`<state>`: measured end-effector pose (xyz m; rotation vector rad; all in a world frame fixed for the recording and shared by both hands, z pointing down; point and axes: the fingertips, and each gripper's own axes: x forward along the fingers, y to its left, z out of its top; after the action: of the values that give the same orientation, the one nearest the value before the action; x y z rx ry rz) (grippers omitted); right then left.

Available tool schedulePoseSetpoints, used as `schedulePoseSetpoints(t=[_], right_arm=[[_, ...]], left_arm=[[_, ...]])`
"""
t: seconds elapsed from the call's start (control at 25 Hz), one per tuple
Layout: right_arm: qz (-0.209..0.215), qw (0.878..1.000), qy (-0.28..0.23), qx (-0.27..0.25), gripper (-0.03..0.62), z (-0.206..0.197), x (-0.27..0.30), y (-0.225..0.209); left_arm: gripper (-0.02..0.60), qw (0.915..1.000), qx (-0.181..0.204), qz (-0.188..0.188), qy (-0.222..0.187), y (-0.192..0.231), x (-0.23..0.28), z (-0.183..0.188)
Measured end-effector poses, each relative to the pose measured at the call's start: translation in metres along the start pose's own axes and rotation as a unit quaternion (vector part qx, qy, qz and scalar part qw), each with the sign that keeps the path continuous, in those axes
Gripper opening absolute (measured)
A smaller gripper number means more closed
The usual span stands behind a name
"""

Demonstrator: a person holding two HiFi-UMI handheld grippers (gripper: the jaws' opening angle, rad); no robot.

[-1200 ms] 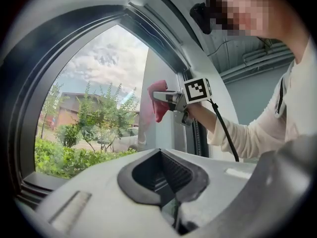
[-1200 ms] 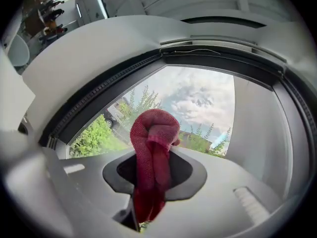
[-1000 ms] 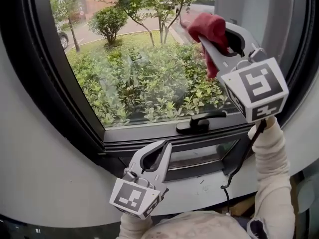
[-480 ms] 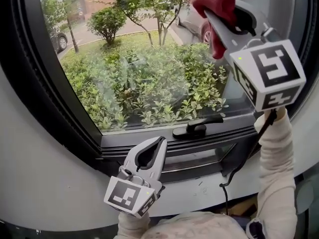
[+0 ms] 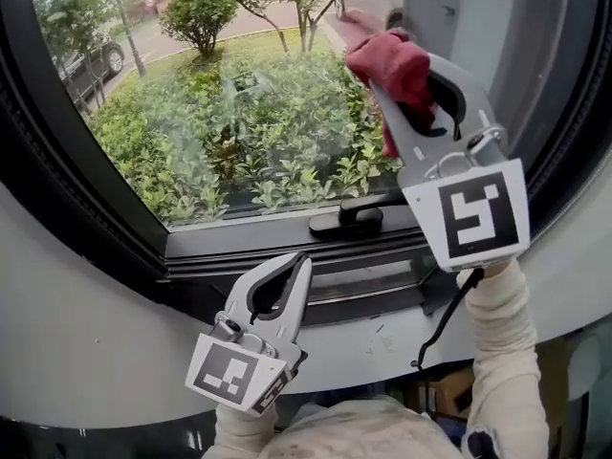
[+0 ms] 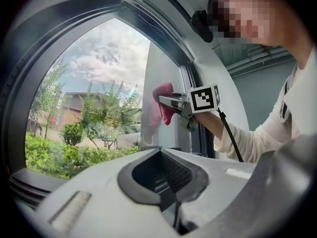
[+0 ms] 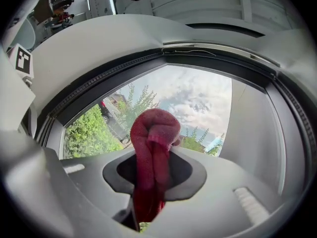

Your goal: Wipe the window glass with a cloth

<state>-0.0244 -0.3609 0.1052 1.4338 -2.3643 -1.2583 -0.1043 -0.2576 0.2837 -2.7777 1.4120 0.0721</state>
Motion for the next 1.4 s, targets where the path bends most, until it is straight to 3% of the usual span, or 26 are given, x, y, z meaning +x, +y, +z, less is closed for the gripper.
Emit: schedulePoseSetpoints(t=[0.2,0.36,0.84,1.2,1.4], right_arm=[[0.012,0.998,0.054,0.002,0.121,-0.054,-0.025,0.038],[-0.011,0.999,0.051,0.008,0.126,-0.060,-0.027,0.039],[-0.070,0.997,-0.008,0.029,0.130,0.000,-0.006,-0.054],[-0.093,0.995,-0.009,0.033,0.132,0.044,0.012,-0.141],[-0.094,0.995,-0.013,0.040,0.127,0.055,0.014,-0.156]], left_arm=[[0.001,0.9997,0.002,-0.004,0.024,-0.016,0.007,-0.015],[0.000,0.9996,0.006,-0.006,0.029,-0.025,0.011,-0.015],[0.001,0.9999,0.011,0.000,0.000,-0.028,0.027,0.008],[0.002,0.9995,0.014,0.015,-0.025,-0.022,0.041,0.037],[0.001,0.9994,0.010,0.012,-0.030,-0.023,0.047,0.043]])
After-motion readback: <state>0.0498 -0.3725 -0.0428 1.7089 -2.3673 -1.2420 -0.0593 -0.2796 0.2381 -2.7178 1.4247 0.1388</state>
